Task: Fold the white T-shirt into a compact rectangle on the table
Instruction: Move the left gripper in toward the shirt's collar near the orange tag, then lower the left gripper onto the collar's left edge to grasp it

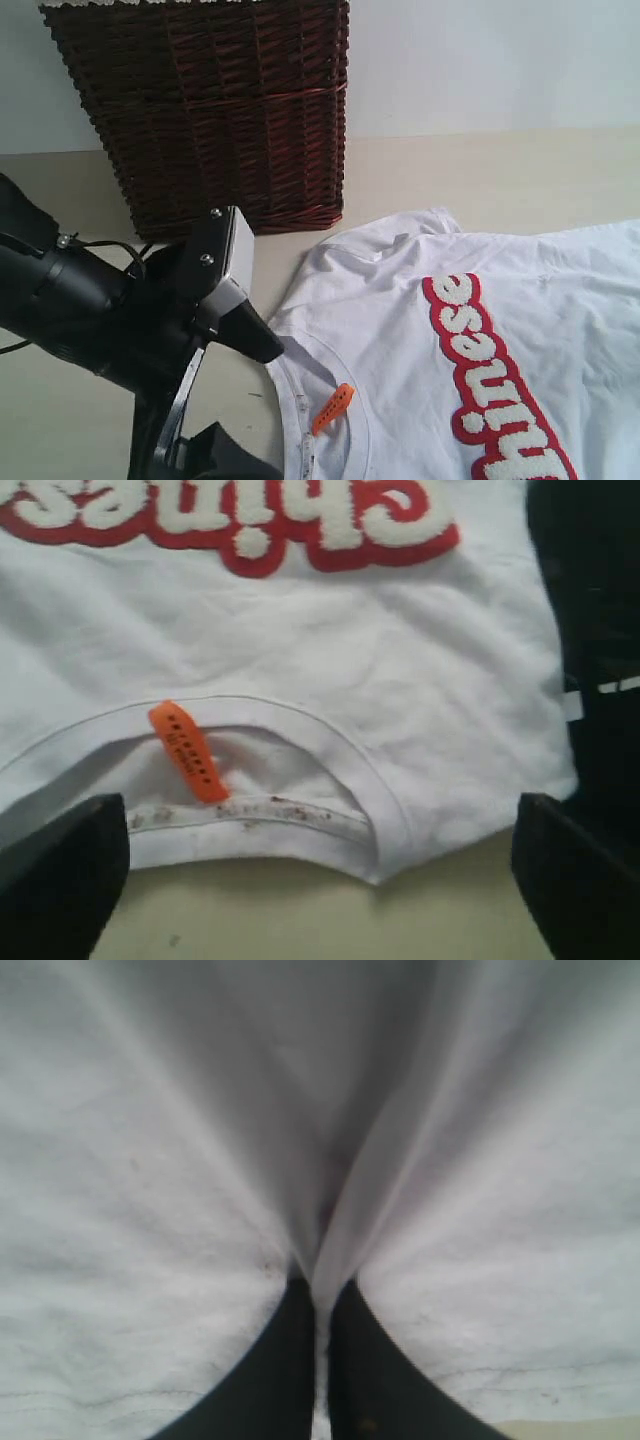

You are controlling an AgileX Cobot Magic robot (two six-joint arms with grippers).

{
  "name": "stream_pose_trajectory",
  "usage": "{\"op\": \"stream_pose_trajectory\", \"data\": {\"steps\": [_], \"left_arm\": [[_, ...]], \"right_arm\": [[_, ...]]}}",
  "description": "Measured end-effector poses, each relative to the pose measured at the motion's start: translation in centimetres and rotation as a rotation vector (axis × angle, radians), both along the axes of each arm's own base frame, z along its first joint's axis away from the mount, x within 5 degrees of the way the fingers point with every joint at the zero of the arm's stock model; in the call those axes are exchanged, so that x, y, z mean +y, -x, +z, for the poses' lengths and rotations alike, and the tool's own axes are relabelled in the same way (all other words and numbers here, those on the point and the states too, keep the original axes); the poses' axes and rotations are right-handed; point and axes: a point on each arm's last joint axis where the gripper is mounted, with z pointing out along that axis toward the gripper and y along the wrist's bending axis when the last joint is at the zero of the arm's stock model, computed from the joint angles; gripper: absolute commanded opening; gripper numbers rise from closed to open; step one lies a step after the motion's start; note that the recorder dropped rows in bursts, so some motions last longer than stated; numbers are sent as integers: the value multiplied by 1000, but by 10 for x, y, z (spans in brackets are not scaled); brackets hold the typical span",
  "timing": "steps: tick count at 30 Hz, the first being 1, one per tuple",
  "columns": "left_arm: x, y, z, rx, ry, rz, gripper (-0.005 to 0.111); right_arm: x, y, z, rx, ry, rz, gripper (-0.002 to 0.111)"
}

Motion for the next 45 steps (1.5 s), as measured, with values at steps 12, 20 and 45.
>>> {"op": "stream_pose_trajectory", "data": {"steps": [12,20,45], "left_arm": [[-8,-1,-31,104,-252,0,105],[-45,-28,-26,10,-300,-35,105],[-86,-6,-65,-196,-514,-190,105]], "right_arm": [[0,0,0,0,0,0,0],[0,0,0,0,0,0,0],[0,0,0,0,0,0,0]]}}
